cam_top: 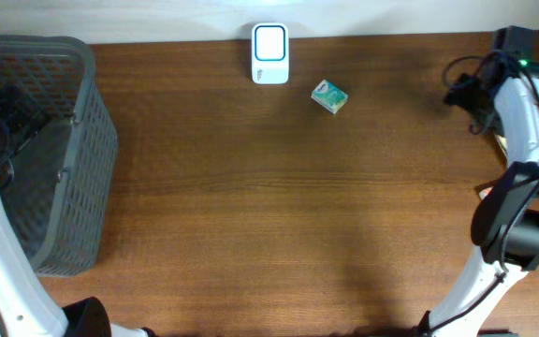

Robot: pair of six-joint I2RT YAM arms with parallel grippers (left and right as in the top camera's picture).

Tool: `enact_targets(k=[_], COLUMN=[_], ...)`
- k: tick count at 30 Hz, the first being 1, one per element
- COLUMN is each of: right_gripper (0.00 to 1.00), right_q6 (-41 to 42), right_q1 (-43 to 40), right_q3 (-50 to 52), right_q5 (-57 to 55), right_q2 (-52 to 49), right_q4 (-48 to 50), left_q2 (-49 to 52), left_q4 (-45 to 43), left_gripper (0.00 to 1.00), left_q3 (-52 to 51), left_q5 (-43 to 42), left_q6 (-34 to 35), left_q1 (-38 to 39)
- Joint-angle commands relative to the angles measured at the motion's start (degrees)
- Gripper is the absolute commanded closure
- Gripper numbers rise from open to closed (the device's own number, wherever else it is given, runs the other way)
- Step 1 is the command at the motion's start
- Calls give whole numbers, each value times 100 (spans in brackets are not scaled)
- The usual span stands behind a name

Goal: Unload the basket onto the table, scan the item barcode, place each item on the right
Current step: 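Place the orange tissue pack at the right edge, then grasp the teal tissue pack with the right gripper, then hold the teal tissue pack up to the scanner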

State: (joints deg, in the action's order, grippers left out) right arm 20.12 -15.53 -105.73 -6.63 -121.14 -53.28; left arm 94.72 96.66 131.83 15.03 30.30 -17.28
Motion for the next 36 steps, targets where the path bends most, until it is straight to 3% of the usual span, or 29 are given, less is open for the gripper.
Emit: enact_targets(k=[1,2,7,8,10,11,12,14,16,17,19,21,24,28,36], right_gripper=[1,1,1,1,5,7,12,13,21,21,8,7,22,30,42], right_q6=[-1032,-1021,-1047,-1047,-1215,-1738,-2243,-2481,-2568,-2568,-2577,-3377,-4769,-5034,-4966], right_q1=[761,929,2232,2284,2315,2337,2393,2538,2815,2938,3156,3209,3206,3364,3416], right_q3=[42,42,42,42,42,42,42,39,39,39,42,42,76,122,345], right_q5=[2190,2188,1902,1537,1517,1515,1497,1495,1241,887,-599,-743,-249,-107,-343], right_q2=[118,76,-1318,-1547,-1792,-1784,-1665,-1335,-688,-372,245,518,101,-710,-1051], right_q4=[444,678,3740,3884,3755,3451,2953,2243,1523,1331,1215,892,-212,-2,623], left_q2=[-13,-13,-13,-13,-13,-13,-13,-13,-13,-13,-13,-13,-13,-13,-13], left_q4=[4,4,4,4,4,4,4,4,4,4,4,4,4,4,4], left_gripper=[1,1,1,1,1,1,1,1,1,1,1,1,1,1,1], left_q3=[20,20,20,20,20,20,20,20,20,20,20,20,20,20,20], left_q5=[24,24,22,22,22,22,24,22,24,22,22,24,22,24,24], left_q6=[50,50,50,50,50,50,50,50,50,50,50,50,50,50,50], left_q1=[-28,-31,-26,-26,-26,-26,-26,-26,-26,-26,-26,-26,-26,-26,-26])
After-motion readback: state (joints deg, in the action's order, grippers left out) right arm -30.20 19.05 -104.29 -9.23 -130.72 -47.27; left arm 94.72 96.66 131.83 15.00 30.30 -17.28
